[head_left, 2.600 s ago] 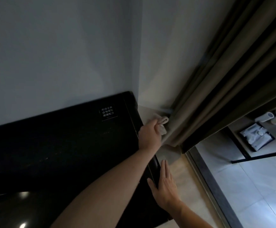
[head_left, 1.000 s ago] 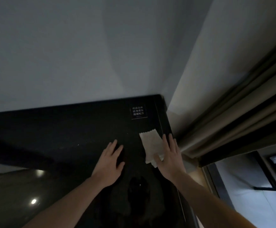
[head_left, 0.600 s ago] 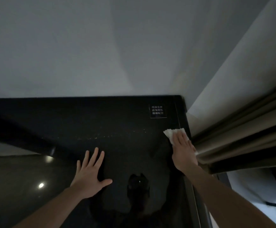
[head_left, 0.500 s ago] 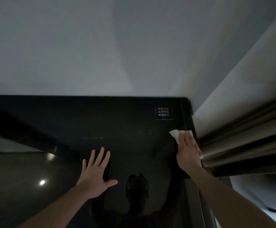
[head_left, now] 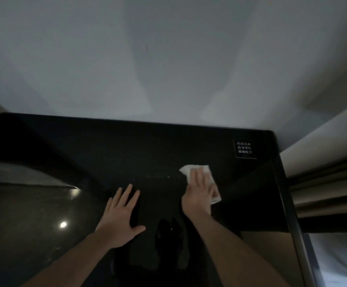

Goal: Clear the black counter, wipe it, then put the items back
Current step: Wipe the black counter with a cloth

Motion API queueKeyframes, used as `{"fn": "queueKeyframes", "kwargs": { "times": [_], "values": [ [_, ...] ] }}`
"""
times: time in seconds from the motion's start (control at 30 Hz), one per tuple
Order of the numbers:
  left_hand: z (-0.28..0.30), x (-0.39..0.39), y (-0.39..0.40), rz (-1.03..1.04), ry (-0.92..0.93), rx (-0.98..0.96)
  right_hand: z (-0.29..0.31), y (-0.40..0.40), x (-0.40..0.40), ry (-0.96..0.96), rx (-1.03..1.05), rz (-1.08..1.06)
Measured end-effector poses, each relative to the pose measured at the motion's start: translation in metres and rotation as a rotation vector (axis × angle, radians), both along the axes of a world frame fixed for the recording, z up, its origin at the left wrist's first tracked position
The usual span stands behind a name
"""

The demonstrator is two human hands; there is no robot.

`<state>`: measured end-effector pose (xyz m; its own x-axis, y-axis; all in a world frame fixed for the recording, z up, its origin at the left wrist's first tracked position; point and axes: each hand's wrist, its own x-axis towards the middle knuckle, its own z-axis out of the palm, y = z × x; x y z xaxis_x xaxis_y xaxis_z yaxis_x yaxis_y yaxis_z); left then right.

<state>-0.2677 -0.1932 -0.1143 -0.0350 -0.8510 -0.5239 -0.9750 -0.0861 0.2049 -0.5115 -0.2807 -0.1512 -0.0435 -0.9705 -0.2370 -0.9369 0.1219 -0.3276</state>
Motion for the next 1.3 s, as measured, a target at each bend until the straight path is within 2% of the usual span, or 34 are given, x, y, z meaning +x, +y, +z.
{"fn": "queueKeyframes", "kwargs": {
  "times": [0.13,0.27,0.43,0.57,0.63,0.73,0.8,0.87,1.0,1.13,1.3],
  "values": [
    [0.002,0.043,0.007,-0.011,0.005,0.080,-0.001,0.006,0.049,-0.081,0.044,0.060],
    [0.006,0.037,-0.001,-0.041,-0.022,0.125,0.005,-0.008,0.010,-0.276,-0.056,-0.126],
    [0.008,0.026,-0.008,-0.025,-0.075,0.204,0.026,-0.020,-0.099,-0.130,-0.160,-0.338],
    [0.008,0.019,-0.014,-0.008,-0.076,0.236,0.036,-0.032,-0.187,-0.006,-0.220,-0.387],
    [0.008,0.016,-0.016,-0.012,-0.090,0.242,0.032,-0.034,-0.224,0.060,-0.192,-0.380],
    [0.005,0.014,-0.016,-0.013,-0.099,0.238,0.012,-0.031,-0.257,0.063,-0.050,-0.364],
    [0.002,0.014,-0.016,-0.015,-0.106,0.223,-0.007,-0.024,-0.257,0.068,-0.009,-0.357],
    [0.000,0.016,-0.016,-0.015,-0.110,0.217,-0.019,-0.021,-0.245,0.081,0.014,-0.444],
    [-0.003,0.019,-0.014,0.011,-0.076,0.189,-0.018,-0.023,-0.221,0.026,0.079,-0.562],
    [0.003,0.016,-0.014,0.042,-0.050,0.191,-0.011,-0.014,-0.194,-0.038,0.083,-0.476],
    [0.007,0.015,-0.013,0.077,-0.029,0.193,-0.006,-0.003,-0.122,-0.072,0.158,-0.335]
  ]
}}
